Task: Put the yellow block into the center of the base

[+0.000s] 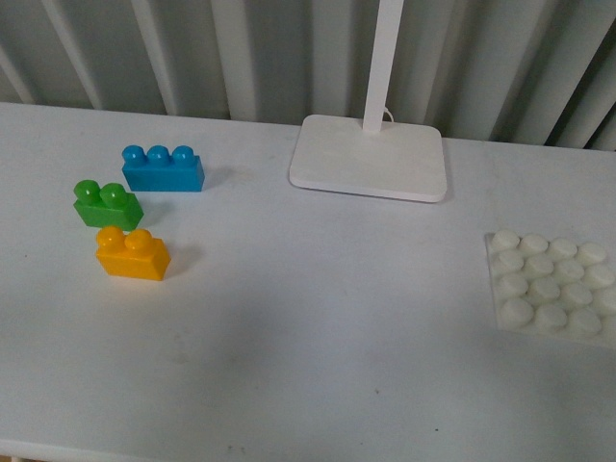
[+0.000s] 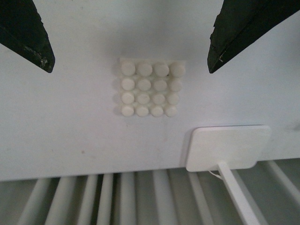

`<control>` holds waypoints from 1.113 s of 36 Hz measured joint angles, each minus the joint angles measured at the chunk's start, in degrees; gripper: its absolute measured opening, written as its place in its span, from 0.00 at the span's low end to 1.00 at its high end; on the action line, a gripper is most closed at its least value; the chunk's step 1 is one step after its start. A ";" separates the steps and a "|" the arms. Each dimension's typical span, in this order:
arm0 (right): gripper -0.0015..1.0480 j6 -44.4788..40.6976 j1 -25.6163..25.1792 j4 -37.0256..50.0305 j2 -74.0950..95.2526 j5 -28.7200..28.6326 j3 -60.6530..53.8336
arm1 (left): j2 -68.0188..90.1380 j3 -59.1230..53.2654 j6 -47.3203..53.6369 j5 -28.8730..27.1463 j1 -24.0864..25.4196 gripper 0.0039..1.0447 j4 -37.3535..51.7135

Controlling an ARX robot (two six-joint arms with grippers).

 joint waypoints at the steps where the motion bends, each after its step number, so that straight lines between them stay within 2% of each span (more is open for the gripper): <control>1: 0.91 -0.39 -2.27 2.84 4.15 -1.60 0.37 | 0.02 0.00 0.00 -0.02 0.00 0.94 0.00; 5: 0.91 -1.92 -8.63 16.90 22.80 -7.61 1.29 | 0.00 0.00 0.00 -0.04 0.00 0.94 0.00; 9: 0.91 -3.37 -9.22 27.41 35.82 -8.85 1.77 | 0.02 0.00 0.00 -0.02 0.00 0.94 0.00; 16: 0.91 -5.62 -8.04 44.59 59.69 -7.02 5.51 | 0.02 0.00 0.00 -0.04 0.00 0.94 0.00; 24: 0.91 -5.86 -5.90 52.00 75.36 -2.95 9.49 | 0.02 0.00 0.00 -0.02 0.00 0.94 0.00; 31: 0.91 -5.92 -1.68 58.60 88.78 0.63 14.64 | 0.02 0.00 0.00 -0.02 0.00 0.94 0.00; 40: 0.91 -5.16 1.55 61.29 96.45 2.10 18.49 | 0.02 0.00 0.00 -0.02 0.00 0.94 0.00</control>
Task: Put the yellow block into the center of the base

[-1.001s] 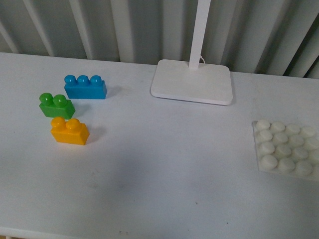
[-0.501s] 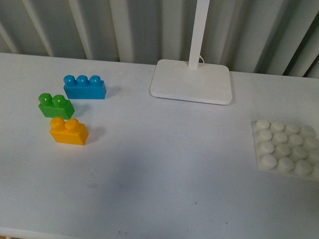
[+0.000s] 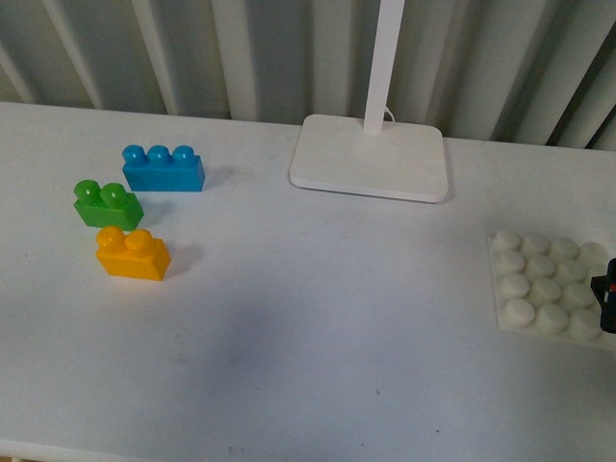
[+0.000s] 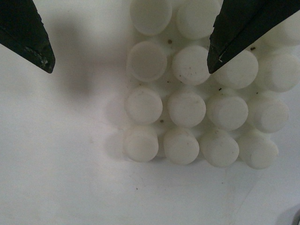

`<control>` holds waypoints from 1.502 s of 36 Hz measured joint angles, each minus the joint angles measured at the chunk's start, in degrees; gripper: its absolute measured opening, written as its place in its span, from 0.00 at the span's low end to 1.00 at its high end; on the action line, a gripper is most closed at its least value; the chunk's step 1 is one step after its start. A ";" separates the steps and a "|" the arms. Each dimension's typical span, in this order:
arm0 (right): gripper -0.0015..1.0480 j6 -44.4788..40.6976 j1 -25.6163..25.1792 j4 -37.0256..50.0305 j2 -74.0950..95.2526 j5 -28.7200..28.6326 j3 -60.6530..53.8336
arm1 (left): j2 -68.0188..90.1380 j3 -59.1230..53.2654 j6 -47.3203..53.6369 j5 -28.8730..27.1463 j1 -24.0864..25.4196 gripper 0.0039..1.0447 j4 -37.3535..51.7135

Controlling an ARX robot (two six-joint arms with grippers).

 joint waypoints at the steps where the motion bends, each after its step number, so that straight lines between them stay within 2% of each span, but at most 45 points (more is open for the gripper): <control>1: 0.91 0.33 0.31 0.04 0.50 0.11 0.50 | 0.00 0.00 0.00 -0.02 0.00 0.94 0.00; 18: 0.91 5.11 4.94 -0.70 5.60 1.60 3.87 | 0.00 0.00 0.00 -0.02 0.00 0.94 0.00; 31: 0.91 12.31 4.79 -2.32 8.09 0.20 6.36 | 0.00 0.00 0.00 0.00 0.00 0.94 0.00; 40: 0.91 13.31 5.88 -2.47 8.76 -0.28 7.02 | 0.00 0.00 0.00 0.00 0.00 0.94 0.00; 46: 0.91 14.82 8.61 -2.32 8.90 0.94 6.99 | 0.00 0.00 0.00 0.00 0.00 0.94 0.00; 54: 0.91 17.27 15.91 -1.88 9.73 2.78 7.87 | 0.00 0.00 0.00 0.00 0.00 0.94 0.00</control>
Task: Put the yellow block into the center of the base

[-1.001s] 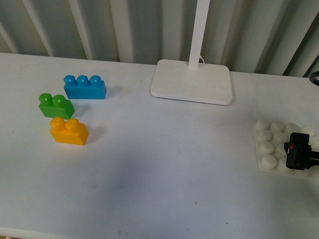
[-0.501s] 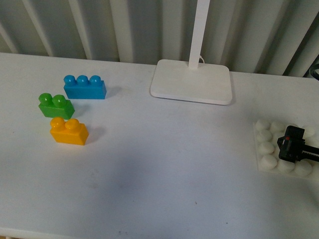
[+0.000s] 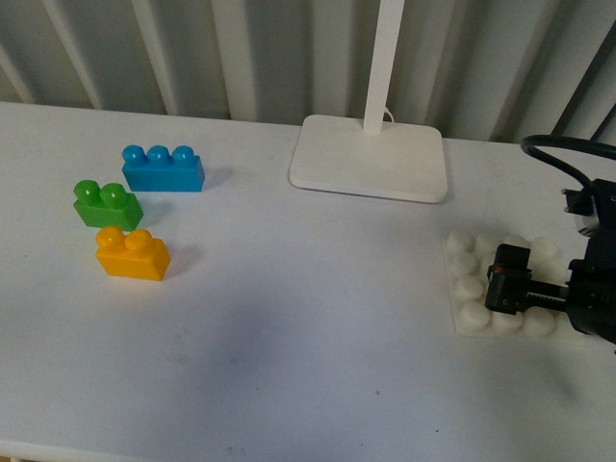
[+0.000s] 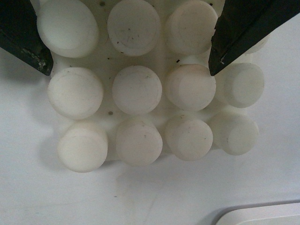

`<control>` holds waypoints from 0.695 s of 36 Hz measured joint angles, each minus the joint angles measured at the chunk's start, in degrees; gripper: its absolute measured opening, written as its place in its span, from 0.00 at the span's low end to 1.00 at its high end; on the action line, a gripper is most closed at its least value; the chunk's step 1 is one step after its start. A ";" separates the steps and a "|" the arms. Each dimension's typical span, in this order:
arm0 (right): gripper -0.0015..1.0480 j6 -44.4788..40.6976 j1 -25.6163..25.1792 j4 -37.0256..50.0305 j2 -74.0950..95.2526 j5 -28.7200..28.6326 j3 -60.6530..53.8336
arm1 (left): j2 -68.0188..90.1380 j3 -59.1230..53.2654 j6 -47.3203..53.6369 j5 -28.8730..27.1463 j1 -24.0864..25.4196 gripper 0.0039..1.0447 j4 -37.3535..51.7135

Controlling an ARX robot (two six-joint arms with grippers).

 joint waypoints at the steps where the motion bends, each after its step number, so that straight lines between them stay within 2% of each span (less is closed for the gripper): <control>1: 0.91 0.46 0.85 -0.04 0.13 0.42 0.28 | 0.00 0.00 0.00 0.00 0.00 0.94 0.00; 13: 0.91 5.35 9.09 -2.67 1.55 4.52 4.87 | 0.00 0.00 0.00 -0.02 0.00 0.94 0.00; 25: 0.91 10.58 19.37 -7.43 4.44 9.22 13.05 | 0.00 0.00 0.00 0.00 0.00 0.94 0.00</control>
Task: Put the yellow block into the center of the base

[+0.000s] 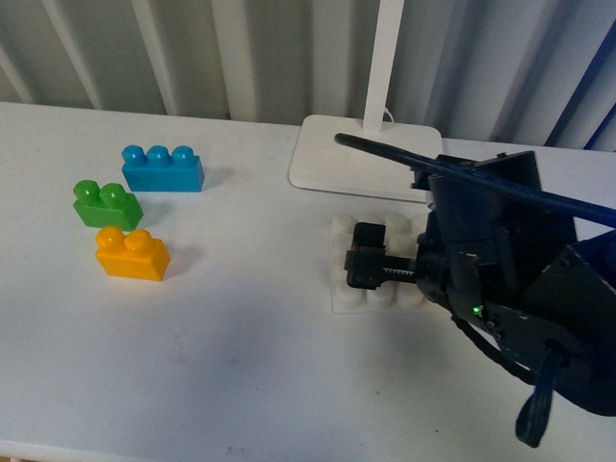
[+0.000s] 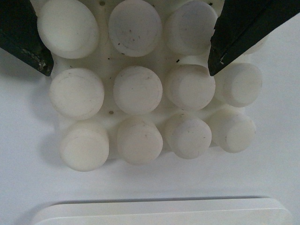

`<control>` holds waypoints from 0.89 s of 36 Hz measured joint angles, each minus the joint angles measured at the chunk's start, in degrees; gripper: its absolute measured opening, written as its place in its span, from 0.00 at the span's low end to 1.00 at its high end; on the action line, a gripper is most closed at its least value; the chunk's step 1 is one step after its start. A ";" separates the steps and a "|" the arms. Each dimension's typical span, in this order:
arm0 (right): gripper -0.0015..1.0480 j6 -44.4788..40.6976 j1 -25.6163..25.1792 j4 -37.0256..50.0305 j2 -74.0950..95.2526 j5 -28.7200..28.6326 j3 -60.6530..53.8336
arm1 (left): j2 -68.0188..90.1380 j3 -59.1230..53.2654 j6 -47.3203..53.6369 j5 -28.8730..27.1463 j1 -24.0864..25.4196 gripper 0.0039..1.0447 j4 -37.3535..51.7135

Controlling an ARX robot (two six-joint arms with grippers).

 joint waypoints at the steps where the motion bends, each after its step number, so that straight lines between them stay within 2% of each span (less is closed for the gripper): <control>1: 0.91 0.46 0.70 -0.44 0.26 0.26 0.70 | 0.00 0.00 0.00 0.00 0.00 0.94 0.00; 12: 0.91 3.76 5.68 -4.20 2.47 2.19 7.06 | 0.00 0.00 0.00 0.00 0.00 0.94 0.00; 32: 0.91 4.48 8.37 -9.03 4.96 1.36 14.82 | 0.00 0.00 0.00 0.00 0.00 0.94 0.00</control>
